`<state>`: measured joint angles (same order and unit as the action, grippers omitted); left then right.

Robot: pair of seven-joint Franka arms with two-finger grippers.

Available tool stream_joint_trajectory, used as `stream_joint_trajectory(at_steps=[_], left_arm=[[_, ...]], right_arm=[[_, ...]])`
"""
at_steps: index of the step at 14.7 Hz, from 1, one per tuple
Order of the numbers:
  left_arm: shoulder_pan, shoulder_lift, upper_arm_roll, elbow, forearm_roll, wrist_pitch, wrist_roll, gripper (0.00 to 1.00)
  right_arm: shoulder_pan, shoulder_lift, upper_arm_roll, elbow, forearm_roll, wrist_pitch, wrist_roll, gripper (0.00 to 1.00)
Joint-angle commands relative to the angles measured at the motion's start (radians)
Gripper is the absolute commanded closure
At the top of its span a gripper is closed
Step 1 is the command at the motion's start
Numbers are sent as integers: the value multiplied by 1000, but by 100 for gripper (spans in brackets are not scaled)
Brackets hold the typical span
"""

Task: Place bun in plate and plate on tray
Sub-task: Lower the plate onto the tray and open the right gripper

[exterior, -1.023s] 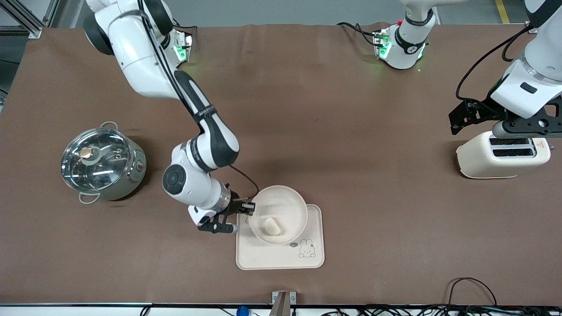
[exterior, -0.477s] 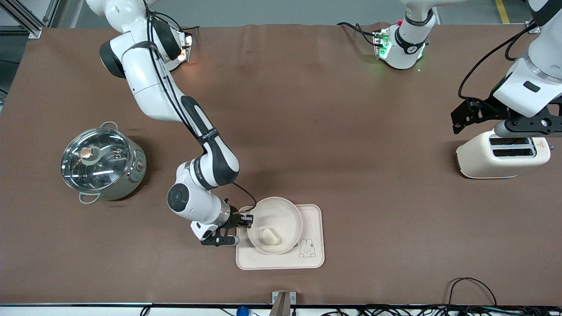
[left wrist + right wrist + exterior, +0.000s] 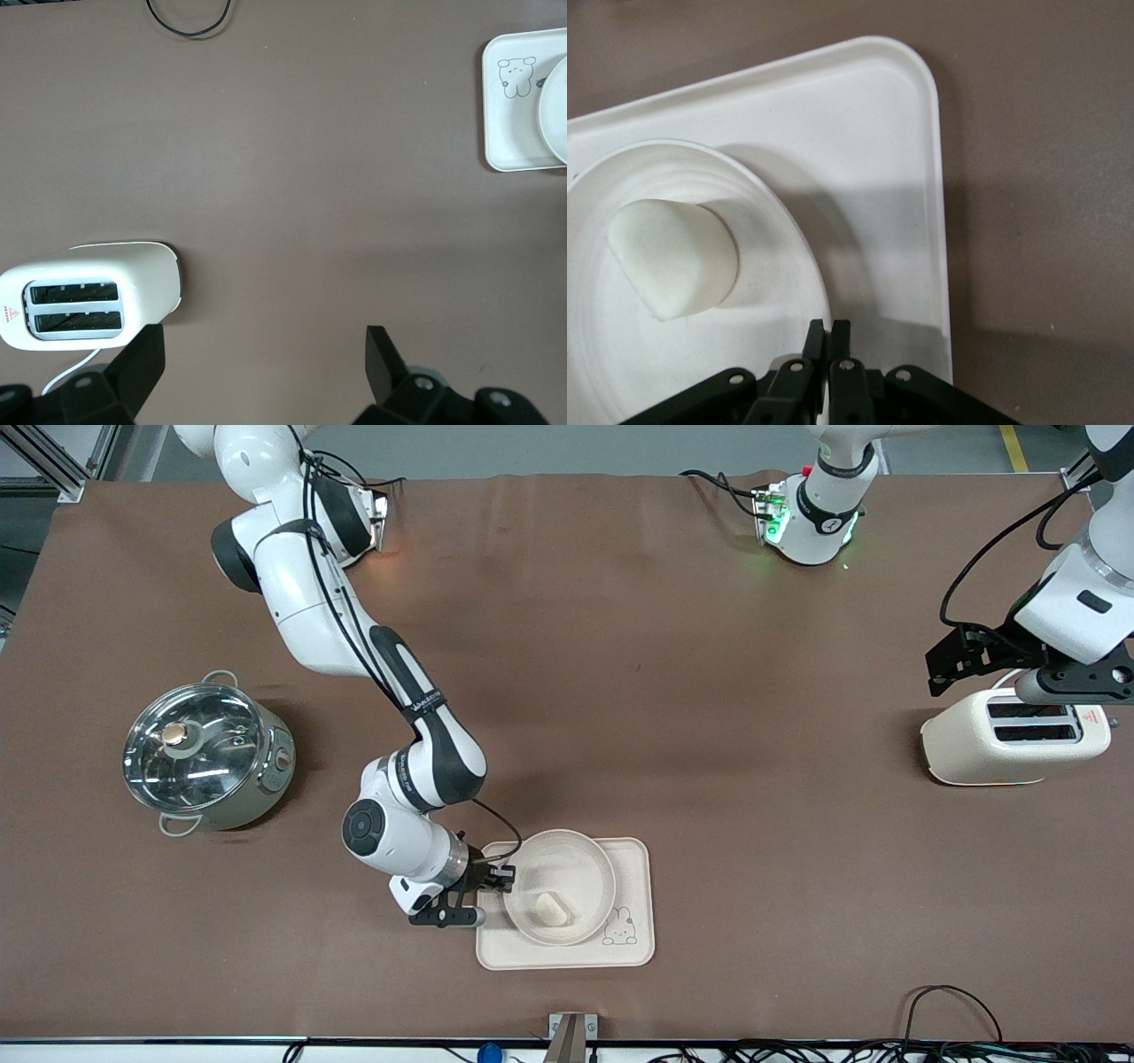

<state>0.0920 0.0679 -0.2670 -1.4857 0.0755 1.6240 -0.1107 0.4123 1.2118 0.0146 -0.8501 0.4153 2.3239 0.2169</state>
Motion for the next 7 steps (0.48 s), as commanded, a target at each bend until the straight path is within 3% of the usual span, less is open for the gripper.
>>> stream_joint_trajectory(at_steps=[1,7], left_arm=[[5,4,0,22,-19,-23,20,0],[9,4,0,24,-20,-23,20,0]], right_arm=[[-23,54,15,68,-4,-4,36,100],[-41,37,15,68,-4,-43,39,100]])
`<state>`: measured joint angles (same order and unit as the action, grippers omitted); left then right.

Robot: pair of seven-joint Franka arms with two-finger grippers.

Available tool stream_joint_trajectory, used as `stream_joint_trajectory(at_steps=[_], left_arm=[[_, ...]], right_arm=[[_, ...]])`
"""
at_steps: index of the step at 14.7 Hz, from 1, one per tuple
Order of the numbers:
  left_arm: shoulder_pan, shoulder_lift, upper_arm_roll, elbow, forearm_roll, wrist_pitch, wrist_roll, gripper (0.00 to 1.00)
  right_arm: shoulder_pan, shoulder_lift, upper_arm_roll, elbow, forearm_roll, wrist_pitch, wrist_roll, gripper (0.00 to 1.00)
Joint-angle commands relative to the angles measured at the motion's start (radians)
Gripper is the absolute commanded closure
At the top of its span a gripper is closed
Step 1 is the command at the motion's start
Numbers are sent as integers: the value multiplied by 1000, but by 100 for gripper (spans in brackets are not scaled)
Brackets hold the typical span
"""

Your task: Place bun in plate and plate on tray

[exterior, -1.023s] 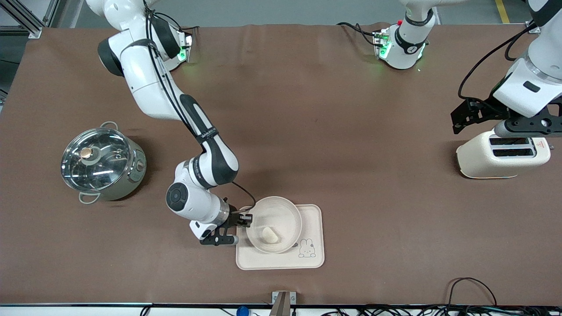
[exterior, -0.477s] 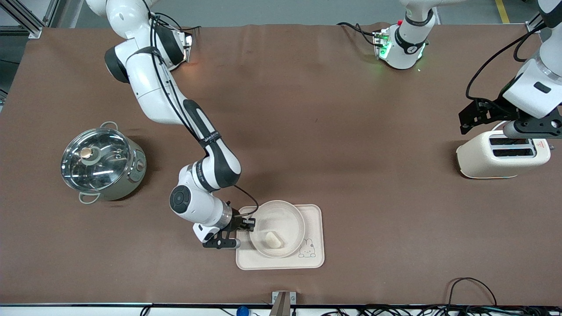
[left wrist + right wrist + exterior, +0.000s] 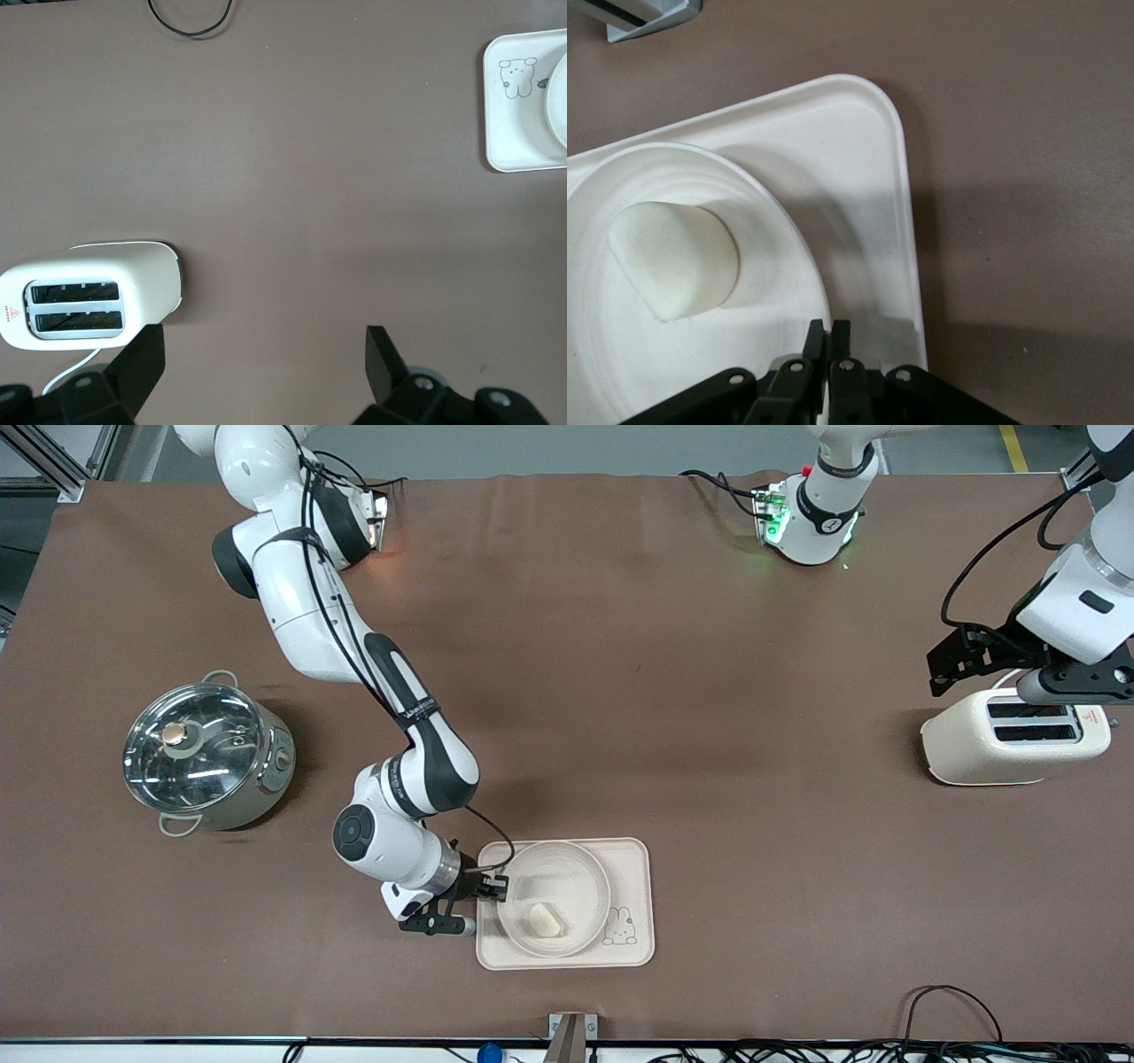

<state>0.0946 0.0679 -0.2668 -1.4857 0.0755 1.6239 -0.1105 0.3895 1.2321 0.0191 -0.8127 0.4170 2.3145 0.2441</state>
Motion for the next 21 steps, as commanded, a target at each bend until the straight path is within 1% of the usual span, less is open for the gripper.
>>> stream_joint_trajectory(at_steps=[1,2,4,6,7,9,10,11,12,13,14,16,17,18,19,20,21], left_arm=[[7,4,-2,22,-20,-22,20,0],[7,4,-2,24,-20,-22,20,0],[7,4,-2,24,-20,-22,20,0],[7,4,0,22,-20,-22,20,0],[7,4,-2,24,-20,-22,20,0],[7,4,-2,22,-20,-22,20,0],[7,4,-2,24,-19,-22,20,0],[7,4,-2,24,-19,-22,20,0],[7,4,-2,24,-17,-22,18,0],[7,4,-2,24,-17,-22,14,0],[7,6,-2,24,-16,-22,15,0],[7,4,-2,24,-11,-22,15,0],[7,4,-2,22,-11,-22,15,0],[7,3,-2,24,-11,-22,17,0],[7,4,-2,24,-10,-22,18,0],[7,4,-2,24,-10,-22,17,0],[7,4,-2,24,-8,-22,17,0]], right_arm=[[-18,13,10,30,-6,-33,14,100],[-17,10,12,29,-4,-33,24,98],[-12,-8,15,27,-3,-38,73,90],[-1,-16,13,27,-3,-32,150,71],[2,-19,13,27,-3,-29,177,68],[6,-22,13,27,-3,-26,202,51],[6,-28,13,27,-1,-29,210,48],[2,-58,12,23,-1,-40,215,44],[-4,-87,10,14,-1,-52,222,38],[-7,-117,2,-23,-6,-90,237,27],[-18,-153,-5,-51,-9,-134,245,18],[-37,-221,-30,-85,-17,-246,247,4],[-34,-261,-62,-104,-18,-303,248,0],[-27,-313,-102,-132,-21,-363,247,0],[-26,-357,-126,-150,-35,-413,245,0],[-33,-399,-137,-157,-64,-479,242,0],[-38,-437,-145,-157,-119,-551,233,0]])
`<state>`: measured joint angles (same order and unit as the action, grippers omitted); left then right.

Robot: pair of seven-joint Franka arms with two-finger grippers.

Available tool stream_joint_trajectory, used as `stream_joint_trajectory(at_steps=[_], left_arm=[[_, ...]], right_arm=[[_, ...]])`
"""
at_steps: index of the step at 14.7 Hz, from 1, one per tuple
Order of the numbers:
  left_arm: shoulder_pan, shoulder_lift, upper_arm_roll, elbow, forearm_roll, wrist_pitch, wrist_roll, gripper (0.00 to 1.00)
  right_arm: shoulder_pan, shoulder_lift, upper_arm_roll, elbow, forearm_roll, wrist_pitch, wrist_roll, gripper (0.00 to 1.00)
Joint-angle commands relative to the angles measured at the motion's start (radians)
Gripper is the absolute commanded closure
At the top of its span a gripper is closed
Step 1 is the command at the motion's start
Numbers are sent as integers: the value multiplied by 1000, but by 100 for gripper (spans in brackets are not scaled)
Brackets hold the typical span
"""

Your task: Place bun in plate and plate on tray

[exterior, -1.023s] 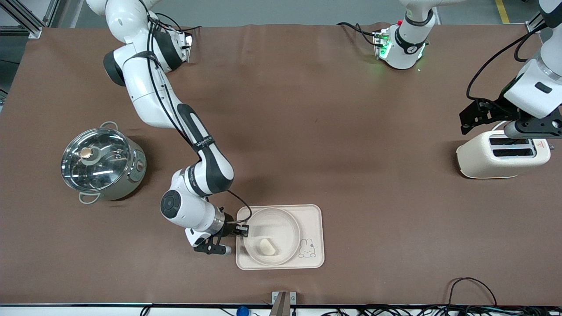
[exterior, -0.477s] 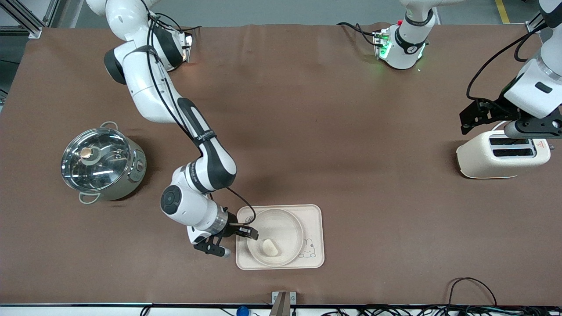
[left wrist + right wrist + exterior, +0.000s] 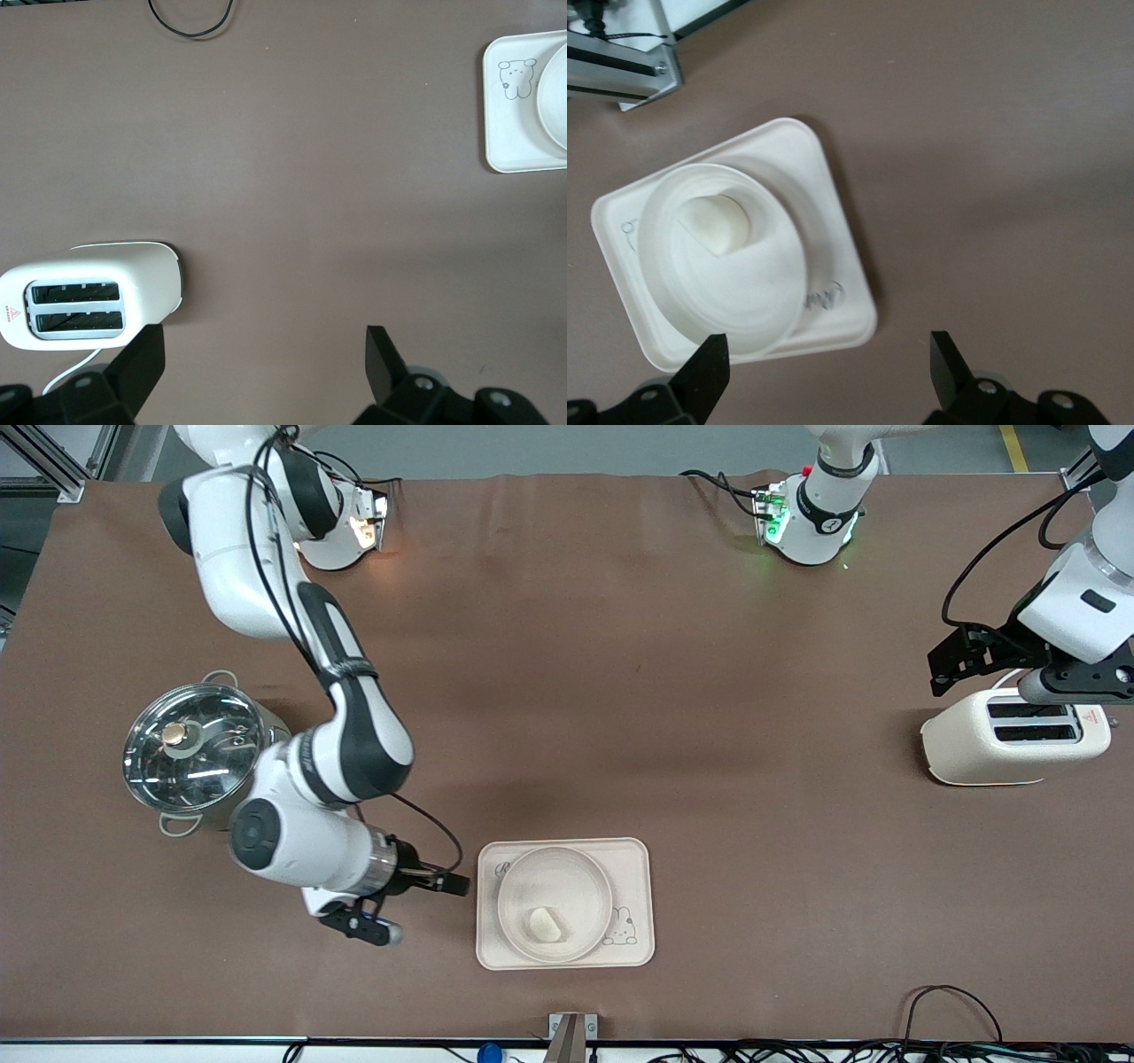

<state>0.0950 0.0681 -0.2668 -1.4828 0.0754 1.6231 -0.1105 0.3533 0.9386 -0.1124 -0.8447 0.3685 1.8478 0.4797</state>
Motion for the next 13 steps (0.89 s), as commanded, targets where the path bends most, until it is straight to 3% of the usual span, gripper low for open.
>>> stream_joint_trajectory(at_steps=[1,2,5,9,11,13], left_arm=[[6,4,-2,19,-6,-22,17,0],[6,4,0,21,-6,-22,18,0],[6,4,0,19,-8,-22,18,0],[6,4,0,19,-9,-22,20,0],[6,4,0,21,-8,-22,21,0],[6,4,0,19,-8,-22,20,0]], right_arm=[[-8,-187,-19,-128,-133,-135,-21,0],[-20,-233,-19,-128,-175,-197,-45,0],[-92,-378,-21,-155,-186,-336,-79,0],[-141,-683,-19,-442,-316,-325,-136,0],[-238,-800,-4,-555,-322,-321,-212,0],[-388,-857,74,-591,-325,-334,-285,0]])
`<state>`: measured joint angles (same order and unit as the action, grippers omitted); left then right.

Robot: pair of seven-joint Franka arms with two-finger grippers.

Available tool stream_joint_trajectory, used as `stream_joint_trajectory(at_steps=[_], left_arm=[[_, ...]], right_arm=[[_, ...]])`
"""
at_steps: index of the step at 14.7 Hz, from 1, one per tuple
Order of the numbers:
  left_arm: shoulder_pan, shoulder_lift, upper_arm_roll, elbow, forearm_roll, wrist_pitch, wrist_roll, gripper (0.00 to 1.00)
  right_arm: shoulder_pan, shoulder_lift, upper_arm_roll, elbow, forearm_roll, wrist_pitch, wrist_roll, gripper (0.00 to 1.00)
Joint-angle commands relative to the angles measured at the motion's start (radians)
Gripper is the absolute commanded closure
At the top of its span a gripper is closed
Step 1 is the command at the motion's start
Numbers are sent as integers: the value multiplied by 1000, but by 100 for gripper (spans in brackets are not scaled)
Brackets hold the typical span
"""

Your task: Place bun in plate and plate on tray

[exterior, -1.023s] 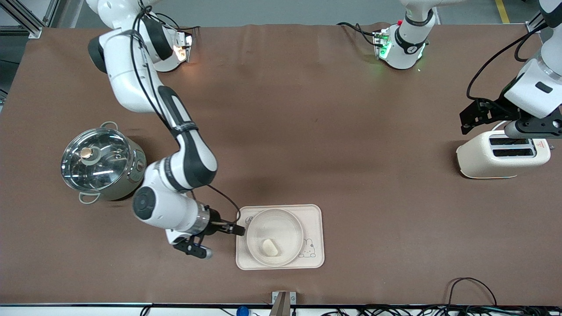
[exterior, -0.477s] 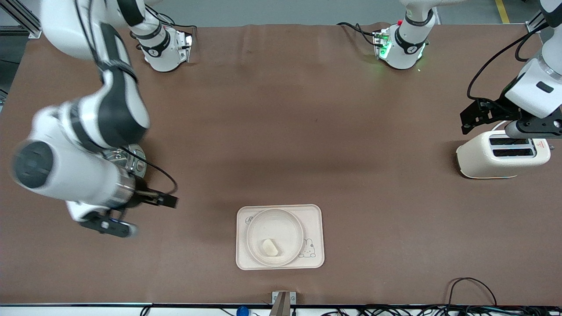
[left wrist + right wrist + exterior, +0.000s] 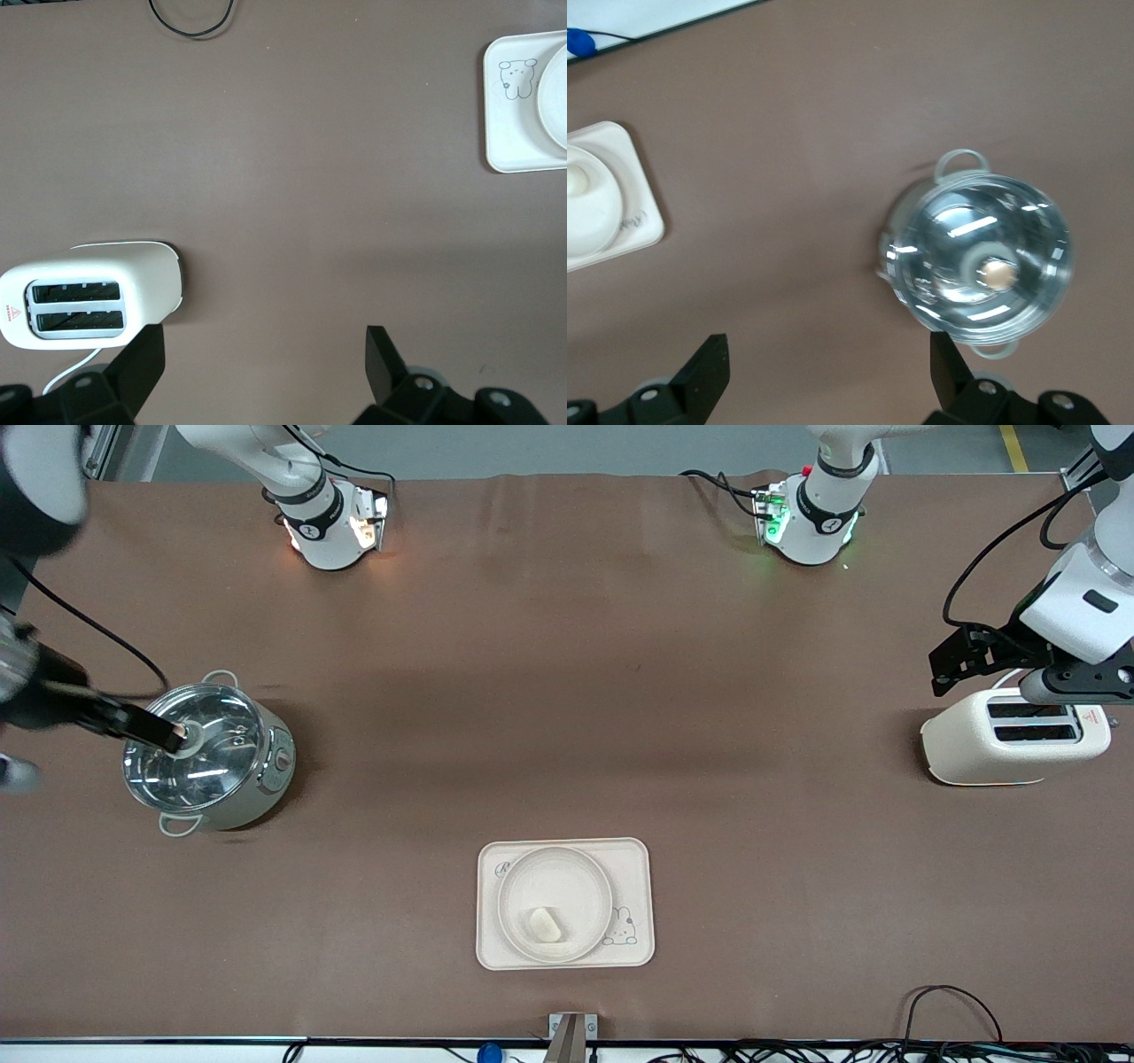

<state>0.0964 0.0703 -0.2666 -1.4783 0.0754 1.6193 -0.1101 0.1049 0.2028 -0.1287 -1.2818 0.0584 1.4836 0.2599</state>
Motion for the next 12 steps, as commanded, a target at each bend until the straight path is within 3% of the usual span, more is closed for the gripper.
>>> stream_joint_trajectory(at_steps=[1,5,9,12], left_arm=[[5,2,0,15,-9,-18,21,0],[6,2,0,16,-8,-18,20,0],[6,3,0,16,-8,-18,17,0],[6,5,1,23,-5,-18,10,0]], right_arm=[[-195,-126,121,-154,-32,30,-92,0],[-226,-121,126,-148,-86,32,-166,0],[-188,-125,116,-148,-97,21,-165,0],[-69,-126,-3,-148,-97,1,-168,0]])
